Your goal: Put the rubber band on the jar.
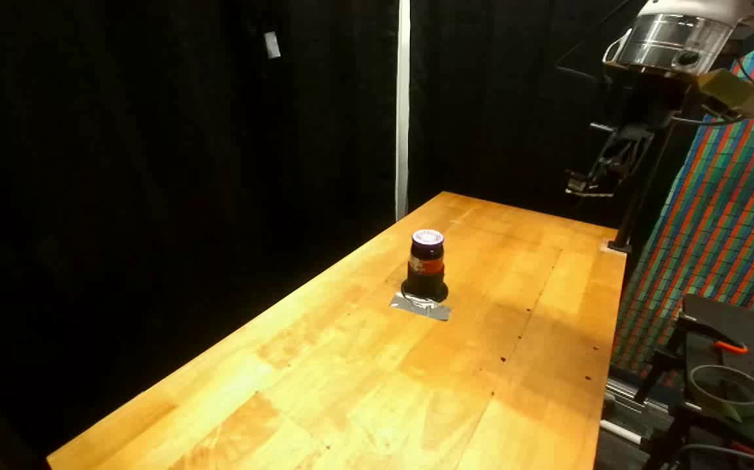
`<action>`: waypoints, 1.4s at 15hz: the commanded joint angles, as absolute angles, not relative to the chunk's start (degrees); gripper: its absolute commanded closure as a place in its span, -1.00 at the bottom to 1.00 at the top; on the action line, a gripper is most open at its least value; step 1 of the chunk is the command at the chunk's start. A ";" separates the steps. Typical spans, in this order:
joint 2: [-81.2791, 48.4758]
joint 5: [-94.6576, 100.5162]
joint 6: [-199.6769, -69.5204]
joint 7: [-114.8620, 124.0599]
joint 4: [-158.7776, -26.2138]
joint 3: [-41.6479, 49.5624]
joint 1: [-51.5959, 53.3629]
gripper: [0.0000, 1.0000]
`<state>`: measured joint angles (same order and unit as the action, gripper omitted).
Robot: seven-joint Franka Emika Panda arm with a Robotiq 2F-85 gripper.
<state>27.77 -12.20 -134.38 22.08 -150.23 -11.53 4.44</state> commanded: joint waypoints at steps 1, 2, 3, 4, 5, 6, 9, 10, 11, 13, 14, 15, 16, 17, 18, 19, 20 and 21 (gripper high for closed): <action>27.78 -11.93 -134.26 22.26 -149.98 -11.15 4.79 -1.00; 27.87 -11.93 -134.26 22.26 -149.79 -11.15 4.79 -1.00; 27.99 -11.93 -134.26 22.26 -149.69 -11.16 4.78 -1.00; 28.00 -11.93 -134.26 22.26 -149.62 -11.16 4.78 -1.00; 28.00 -11.93 -134.26 22.26 -149.62 -11.16 4.78 -1.00; 28.00 -11.93 -134.26 22.26 -149.62 -11.16 4.78 -1.00; 25.88 -11.27 -131.89 21.50 -147.18 -11.07 4.75 -1.00; 22.27 -9.90 -129.67 21.36 -143.17 -11.39 4.26 -1.00; 18.55 -8.16 -127.15 21.77 -139.20 -11.90 3.70 -1.00; 13.14 -5.74 -122.17 21.59 -133.19 -12.03 3.89 -1.00; 10.28 -4.54 -118.08 21.39 -130.02 -11.88 4.10 -1.00; 7.47 -3.60 -115.07 21.62 -126.83 -11.76 4.30 -1.00; 4.32 -1.88 -112.39 22.14 -123.60 -11.71 4.34 -1.00; 1.34 -0.58 -110.29 22.27 -120.45 -11.50 4.60 -1.00; -1.90 1.74 -110.78 23.24 -117.32 -11.29 4.70 -1.00; -4.79 3.03 -110.48 23.16 -114.19 -10.87 5.11 -1.00; -8.09 4.63 -112.13 23.36 -111.16 -10.38 5.45 -1.00; -11.05 6.03 -113.02 23.19 -108.03 -9.85 5.87 -1.00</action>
<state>-1.22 2.00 -113.72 22.20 -119.36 -11.28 4.45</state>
